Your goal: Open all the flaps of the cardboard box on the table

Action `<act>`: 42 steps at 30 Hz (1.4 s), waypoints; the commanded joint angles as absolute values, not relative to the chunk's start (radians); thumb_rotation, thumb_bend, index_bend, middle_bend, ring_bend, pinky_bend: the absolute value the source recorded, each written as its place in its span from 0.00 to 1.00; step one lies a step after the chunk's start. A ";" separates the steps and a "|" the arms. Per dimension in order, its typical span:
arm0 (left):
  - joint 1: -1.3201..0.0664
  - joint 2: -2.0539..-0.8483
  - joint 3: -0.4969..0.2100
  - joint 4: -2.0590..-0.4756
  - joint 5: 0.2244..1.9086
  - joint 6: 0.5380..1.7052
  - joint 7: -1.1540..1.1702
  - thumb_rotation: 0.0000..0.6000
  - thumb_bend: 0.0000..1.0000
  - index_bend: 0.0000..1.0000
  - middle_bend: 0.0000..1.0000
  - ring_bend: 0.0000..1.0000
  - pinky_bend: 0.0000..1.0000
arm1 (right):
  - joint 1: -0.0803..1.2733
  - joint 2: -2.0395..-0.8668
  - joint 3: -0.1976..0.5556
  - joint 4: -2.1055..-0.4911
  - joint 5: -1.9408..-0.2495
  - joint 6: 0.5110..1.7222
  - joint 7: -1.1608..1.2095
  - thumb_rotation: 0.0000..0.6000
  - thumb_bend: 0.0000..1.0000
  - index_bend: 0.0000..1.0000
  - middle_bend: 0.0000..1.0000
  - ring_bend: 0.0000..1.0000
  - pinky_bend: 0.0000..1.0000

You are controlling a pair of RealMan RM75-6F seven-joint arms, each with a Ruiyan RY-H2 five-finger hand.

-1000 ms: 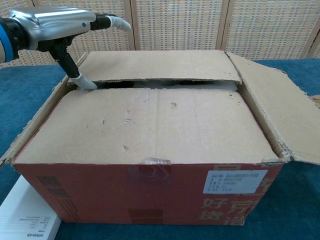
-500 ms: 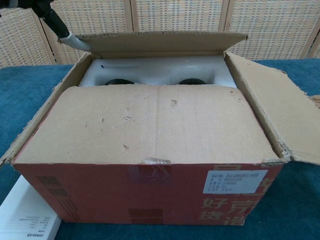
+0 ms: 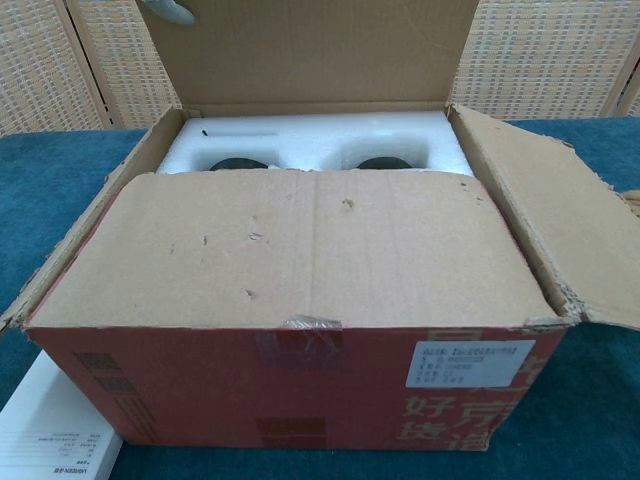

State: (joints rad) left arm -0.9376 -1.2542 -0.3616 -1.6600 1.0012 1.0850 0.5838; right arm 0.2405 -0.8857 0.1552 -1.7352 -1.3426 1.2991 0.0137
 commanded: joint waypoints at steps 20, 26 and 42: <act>-1.068 -1.403 -0.328 -1.329 0.959 1.062 0.781 1.00 0.08 0.00 0.00 0.00 0.00 | 0.242 -0.914 0.172 -1.728 -1.338 1.328 0.007 1.00 0.72 0.00 0.00 0.00 0.00; -1.083 -1.416 -0.320 -1.296 0.894 1.035 0.845 1.00 0.08 0.00 0.00 0.00 0.00 | 0.239 -0.921 0.172 -1.722 -1.336 1.332 0.016 1.00 0.72 0.00 0.00 0.00 0.00; -0.989 -1.160 -0.406 -1.727 0.758 0.849 0.522 1.00 0.21 0.03 0.00 0.00 0.00 | 0.235 -0.924 0.168 -1.723 -1.342 1.331 0.016 1.00 0.72 0.00 0.00 0.00 0.00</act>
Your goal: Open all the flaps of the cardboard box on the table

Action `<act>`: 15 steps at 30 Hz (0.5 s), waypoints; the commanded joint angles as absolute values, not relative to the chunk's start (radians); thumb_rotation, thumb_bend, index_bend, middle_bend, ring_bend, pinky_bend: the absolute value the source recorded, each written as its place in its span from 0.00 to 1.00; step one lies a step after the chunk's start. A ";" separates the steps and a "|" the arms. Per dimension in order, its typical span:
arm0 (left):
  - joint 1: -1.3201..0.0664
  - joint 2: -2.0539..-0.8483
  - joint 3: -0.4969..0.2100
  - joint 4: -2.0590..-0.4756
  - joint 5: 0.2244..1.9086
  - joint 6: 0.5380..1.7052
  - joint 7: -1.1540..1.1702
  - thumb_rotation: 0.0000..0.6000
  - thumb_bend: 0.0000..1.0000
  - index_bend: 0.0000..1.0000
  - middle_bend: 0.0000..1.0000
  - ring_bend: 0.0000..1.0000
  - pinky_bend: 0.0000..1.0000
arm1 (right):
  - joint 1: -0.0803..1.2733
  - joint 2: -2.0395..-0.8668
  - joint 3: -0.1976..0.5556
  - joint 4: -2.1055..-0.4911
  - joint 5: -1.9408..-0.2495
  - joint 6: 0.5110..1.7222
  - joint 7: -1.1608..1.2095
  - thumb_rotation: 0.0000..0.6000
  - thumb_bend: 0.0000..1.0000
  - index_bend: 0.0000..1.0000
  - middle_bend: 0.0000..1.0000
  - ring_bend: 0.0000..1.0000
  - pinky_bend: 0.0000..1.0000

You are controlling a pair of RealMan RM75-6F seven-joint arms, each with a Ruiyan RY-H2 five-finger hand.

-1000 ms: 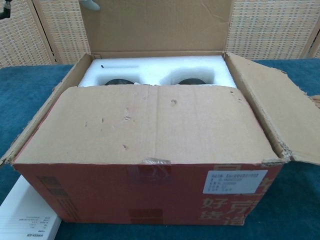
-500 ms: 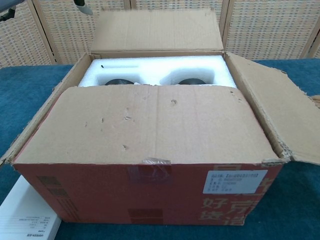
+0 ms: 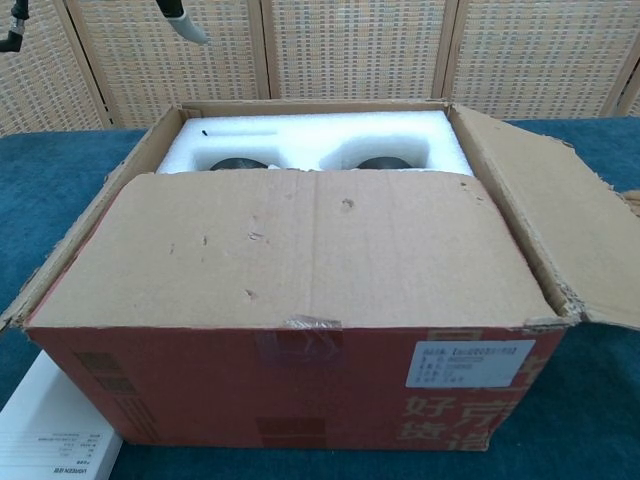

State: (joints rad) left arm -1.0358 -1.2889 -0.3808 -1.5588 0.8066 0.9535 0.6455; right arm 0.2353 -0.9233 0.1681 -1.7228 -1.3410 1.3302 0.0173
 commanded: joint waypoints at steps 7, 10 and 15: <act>-0.953 -1.051 -0.364 -1.873 0.796 0.773 0.418 0.70 0.31 0.12 0.00 0.00 0.00 | 0.231 -0.923 0.166 -1.731 -1.344 1.335 0.013 1.00 0.72 0.00 0.00 0.00 0.00; -0.934 -1.029 -0.342 -1.909 0.832 0.766 0.383 0.43 0.33 0.19 0.00 0.00 0.00 | 0.230 -0.925 0.164 -1.732 -1.344 1.334 0.013 1.00 0.72 0.00 0.00 0.00 0.00; -0.922 -1.013 -0.319 -1.938 0.866 0.757 0.347 0.31 0.32 0.25 0.00 0.00 0.00 | 0.229 -0.927 0.163 -1.733 -1.346 1.334 0.012 1.00 0.72 0.00 0.00 0.00 0.00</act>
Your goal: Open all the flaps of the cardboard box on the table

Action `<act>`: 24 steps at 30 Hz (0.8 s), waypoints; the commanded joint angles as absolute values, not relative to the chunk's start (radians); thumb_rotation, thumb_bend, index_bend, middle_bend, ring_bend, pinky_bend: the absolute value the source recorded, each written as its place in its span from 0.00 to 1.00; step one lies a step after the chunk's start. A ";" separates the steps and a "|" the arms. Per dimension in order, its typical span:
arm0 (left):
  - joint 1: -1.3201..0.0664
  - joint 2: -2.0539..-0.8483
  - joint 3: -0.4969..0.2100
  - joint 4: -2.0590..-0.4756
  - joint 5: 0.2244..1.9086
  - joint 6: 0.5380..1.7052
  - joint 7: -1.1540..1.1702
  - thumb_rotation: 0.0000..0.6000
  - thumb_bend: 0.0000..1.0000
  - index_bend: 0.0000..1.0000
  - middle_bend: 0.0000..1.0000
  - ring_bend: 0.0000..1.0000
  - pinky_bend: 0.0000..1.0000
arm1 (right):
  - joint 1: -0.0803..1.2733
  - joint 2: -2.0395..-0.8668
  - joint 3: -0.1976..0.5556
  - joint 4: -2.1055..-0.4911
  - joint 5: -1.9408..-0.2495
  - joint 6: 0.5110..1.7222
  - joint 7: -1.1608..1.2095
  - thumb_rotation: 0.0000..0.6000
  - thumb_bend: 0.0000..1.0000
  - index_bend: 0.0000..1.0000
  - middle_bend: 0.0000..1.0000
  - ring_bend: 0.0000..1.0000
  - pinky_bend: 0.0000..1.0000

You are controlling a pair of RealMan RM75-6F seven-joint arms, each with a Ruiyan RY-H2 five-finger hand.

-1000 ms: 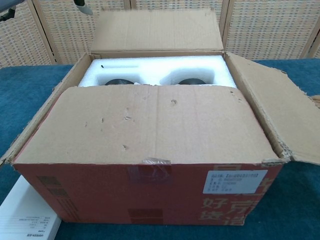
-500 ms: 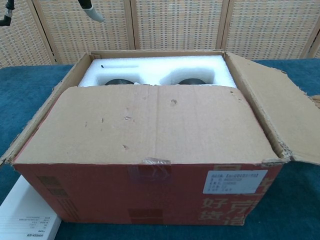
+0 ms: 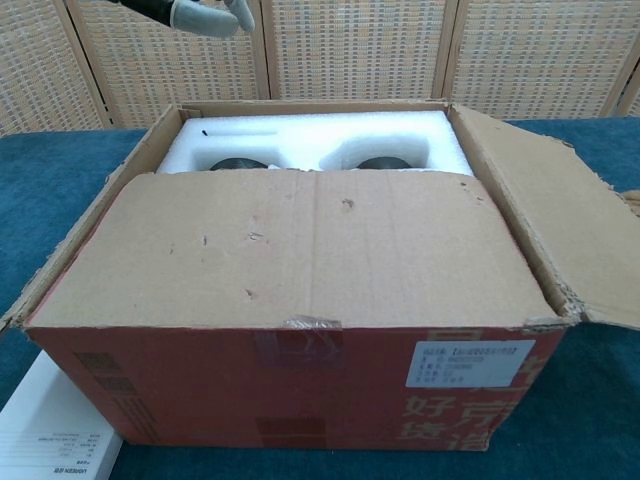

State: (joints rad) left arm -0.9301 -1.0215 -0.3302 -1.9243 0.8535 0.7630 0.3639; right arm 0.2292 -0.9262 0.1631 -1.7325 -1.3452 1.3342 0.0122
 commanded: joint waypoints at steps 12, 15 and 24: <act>-0.881 -1.009 -0.249 -1.985 0.952 0.739 0.264 0.27 0.31 0.29 0.00 0.00 0.00 | 0.222 -0.923 0.160 -1.741 -1.348 1.341 0.009 1.00 0.72 0.00 0.00 0.00 0.00; -0.877 -1.015 -0.227 -1.985 0.974 0.730 0.259 0.26 0.30 0.30 0.00 0.00 0.00 | 0.220 -0.922 0.159 -1.741 -1.348 1.342 0.012 1.00 0.72 0.00 0.00 0.00 0.00; -0.875 -1.039 -0.185 -1.987 1.010 0.724 0.247 0.24 0.30 0.30 0.00 0.00 0.00 | 0.215 -0.921 0.157 -1.740 -1.349 1.345 0.020 1.00 0.72 0.00 0.00 0.00 0.00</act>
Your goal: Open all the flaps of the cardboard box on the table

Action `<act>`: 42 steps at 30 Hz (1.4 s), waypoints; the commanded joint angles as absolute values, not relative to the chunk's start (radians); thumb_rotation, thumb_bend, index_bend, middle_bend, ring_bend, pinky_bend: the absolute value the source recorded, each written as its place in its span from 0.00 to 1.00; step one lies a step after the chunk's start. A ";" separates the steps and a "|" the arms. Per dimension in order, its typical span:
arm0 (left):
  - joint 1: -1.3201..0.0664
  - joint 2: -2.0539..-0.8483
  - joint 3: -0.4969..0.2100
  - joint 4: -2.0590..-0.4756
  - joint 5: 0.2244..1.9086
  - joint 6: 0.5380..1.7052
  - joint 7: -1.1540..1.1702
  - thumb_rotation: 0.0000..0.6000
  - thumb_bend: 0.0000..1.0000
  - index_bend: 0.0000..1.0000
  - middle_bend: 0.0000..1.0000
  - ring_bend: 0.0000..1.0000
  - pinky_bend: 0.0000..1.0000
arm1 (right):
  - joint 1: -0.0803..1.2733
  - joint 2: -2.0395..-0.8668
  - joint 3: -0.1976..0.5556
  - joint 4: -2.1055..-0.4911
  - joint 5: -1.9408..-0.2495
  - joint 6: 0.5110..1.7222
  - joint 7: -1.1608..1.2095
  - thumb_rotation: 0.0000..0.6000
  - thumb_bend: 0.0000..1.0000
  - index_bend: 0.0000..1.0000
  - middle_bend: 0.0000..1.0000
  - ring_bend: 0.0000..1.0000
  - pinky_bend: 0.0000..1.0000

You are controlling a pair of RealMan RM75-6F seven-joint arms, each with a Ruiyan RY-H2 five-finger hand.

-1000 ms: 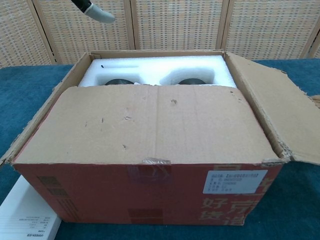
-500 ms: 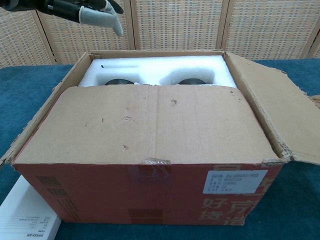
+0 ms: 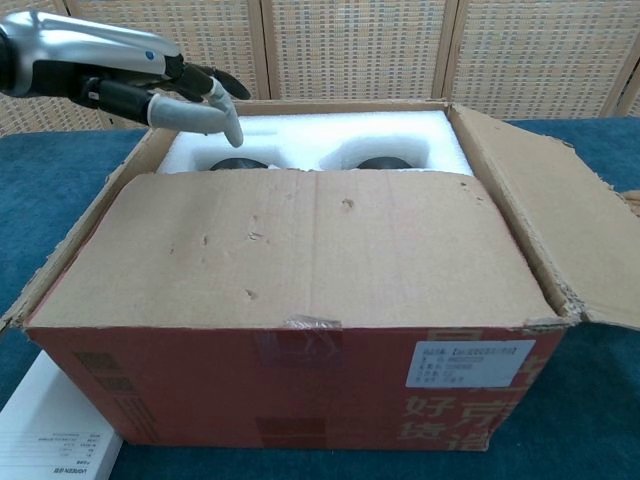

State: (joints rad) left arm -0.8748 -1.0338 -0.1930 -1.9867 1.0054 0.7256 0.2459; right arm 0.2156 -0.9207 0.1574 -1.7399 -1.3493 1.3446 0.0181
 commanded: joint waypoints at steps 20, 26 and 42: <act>-0.900 -1.028 -0.153 -2.037 0.978 0.712 0.217 0.19 0.30 0.30 0.00 0.00 0.00 | 0.207 -0.921 0.157 -1.735 -1.346 1.349 0.029 1.00 0.72 0.00 0.00 0.00 0.00; -0.859 -0.940 -0.228 -2.104 1.045 0.643 -0.024 0.19 0.30 0.30 0.00 0.00 0.00 | 0.212 -0.922 0.159 -1.736 -1.346 1.342 0.021 1.00 0.72 0.00 0.00 0.00 0.00; -0.755 -0.789 -0.333 -2.085 1.549 0.558 -0.776 0.19 0.27 0.30 0.00 0.00 0.00 | 0.227 -0.910 0.167 -1.777 -1.334 1.330 -0.033 1.00 0.72 0.00 0.00 0.00 0.00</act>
